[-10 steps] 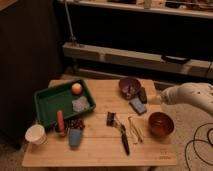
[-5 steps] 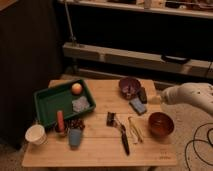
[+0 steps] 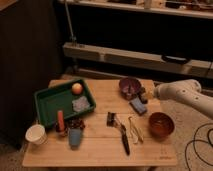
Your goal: Place eraser in red bowl
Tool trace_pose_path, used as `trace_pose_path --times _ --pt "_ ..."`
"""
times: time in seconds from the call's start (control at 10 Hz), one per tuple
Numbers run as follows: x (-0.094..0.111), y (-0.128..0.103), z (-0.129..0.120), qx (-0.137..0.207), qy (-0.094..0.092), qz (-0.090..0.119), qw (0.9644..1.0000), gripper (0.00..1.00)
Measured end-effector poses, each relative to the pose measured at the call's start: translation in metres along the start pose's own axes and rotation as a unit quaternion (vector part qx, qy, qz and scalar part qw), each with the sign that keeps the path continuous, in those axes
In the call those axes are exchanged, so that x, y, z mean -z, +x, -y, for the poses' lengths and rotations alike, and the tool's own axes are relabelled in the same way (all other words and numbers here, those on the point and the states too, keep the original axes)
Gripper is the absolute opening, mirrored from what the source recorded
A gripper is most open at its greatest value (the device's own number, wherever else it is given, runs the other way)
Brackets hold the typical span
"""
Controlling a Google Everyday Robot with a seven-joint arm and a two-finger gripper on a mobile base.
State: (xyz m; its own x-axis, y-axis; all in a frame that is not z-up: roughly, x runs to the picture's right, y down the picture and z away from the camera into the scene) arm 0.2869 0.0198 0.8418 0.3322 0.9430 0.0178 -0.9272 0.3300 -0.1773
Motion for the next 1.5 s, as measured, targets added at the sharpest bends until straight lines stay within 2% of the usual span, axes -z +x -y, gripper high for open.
trace_pose_path --times 0.1,0.4,0.7,1.0,1.5 --pt "-0.005 0.002 0.004 -0.011 -0.001 -0.001 0.9999 0.7" --pt "-0.023 0.005 0.005 -0.029 -0.008 -0.021 0.9993 0.7" --pt "-0.043 0.008 0.001 -0.033 -0.02 -0.031 0.9988 0.7" --pt "-0.055 0.006 0.0 -0.031 -0.017 -0.039 0.9986 0.7" --pt "-0.075 0.0 -0.009 -0.029 -0.022 -0.085 0.9957 0.7"
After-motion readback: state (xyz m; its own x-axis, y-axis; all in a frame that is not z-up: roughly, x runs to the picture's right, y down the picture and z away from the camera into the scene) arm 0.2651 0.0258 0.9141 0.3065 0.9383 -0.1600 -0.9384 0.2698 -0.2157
